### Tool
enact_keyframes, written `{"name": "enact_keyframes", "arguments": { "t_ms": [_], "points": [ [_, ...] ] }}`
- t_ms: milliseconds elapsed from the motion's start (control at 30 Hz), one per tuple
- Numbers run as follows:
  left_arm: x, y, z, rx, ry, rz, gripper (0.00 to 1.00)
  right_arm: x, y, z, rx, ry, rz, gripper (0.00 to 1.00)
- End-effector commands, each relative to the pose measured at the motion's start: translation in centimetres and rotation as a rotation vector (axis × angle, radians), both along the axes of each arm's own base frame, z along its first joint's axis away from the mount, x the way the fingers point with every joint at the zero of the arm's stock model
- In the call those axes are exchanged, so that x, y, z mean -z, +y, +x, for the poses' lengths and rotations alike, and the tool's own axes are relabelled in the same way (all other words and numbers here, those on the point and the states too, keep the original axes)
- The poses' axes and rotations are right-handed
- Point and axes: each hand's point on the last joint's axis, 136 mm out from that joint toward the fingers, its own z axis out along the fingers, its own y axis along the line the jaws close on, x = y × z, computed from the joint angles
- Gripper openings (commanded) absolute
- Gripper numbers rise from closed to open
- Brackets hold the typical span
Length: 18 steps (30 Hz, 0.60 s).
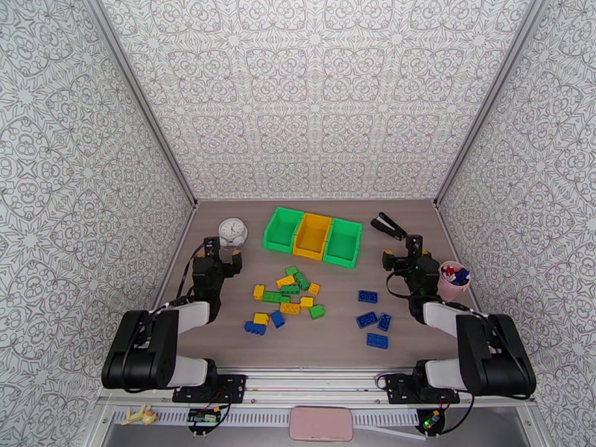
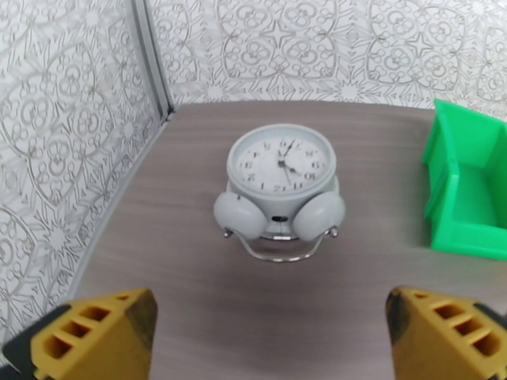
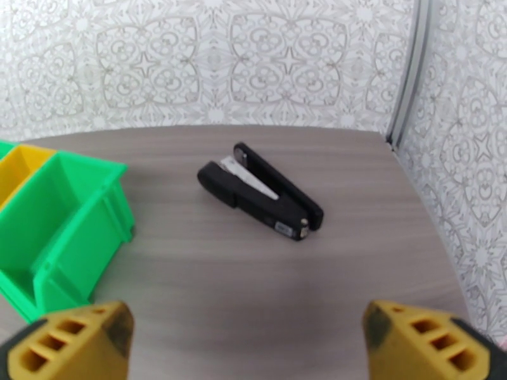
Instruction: Sort the legos into containers by color
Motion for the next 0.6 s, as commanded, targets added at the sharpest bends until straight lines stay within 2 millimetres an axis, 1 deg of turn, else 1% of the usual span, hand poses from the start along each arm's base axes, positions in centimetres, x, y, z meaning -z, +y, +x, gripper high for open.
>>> {"name": "enact_keyframes", "arguments": {
  "t_ms": [0, 67, 167, 233, 267, 333, 433, 567],
  "points": [
    [-2.6, -2.4, -0.3, 0.070, -0.025, 0.099, 1.00, -0.9, 0.5, -0.4, 0.019, 0.054, -0.015, 1.00],
    [-3.6, -4.5, -0.8, 0.135, -0.033, 0.103, 1.00, -1.1, 0.9, -0.7, 0.029, 0.088, -0.003, 1.00],
    [-4.9, -8.1, -2.2, 0.236, -0.044, 0.074, 1.00, -1.2, 2.3, -1.0, 0.013, 0.157, 0.031, 1.00],
    [-5.5, -11.0, -3.4, 0.318, -0.051, 0.035, 1.00, -1.6, 3.8, -1.4, 0.009, 0.194, 0.027, 1.00],
    [-5.7, -12.2, -4.0, 0.357, -0.052, 0.026, 1.00, -1.7, 4.4, -1.6, 0.005, 0.200, 0.038, 1.00],
    [-6.1, -15.1, -5.6, 0.455, -0.053, 0.017, 1.00, -1.8, 6.1, -1.9, -0.002, 0.217, 0.086, 1.00],
    [-6.1, -18.2, -7.8, 0.578, -0.042, 0.015, 1.00, -1.4, 8.5, -2.2, -0.007, 0.251, 0.125, 1.00],
    [-5.6, -21.0, -10.0, 0.678, -0.020, -0.045, 1.00, 0.2, 12.0, -1.7, -0.024, 0.286, 0.143, 1.00]
  ]
}}
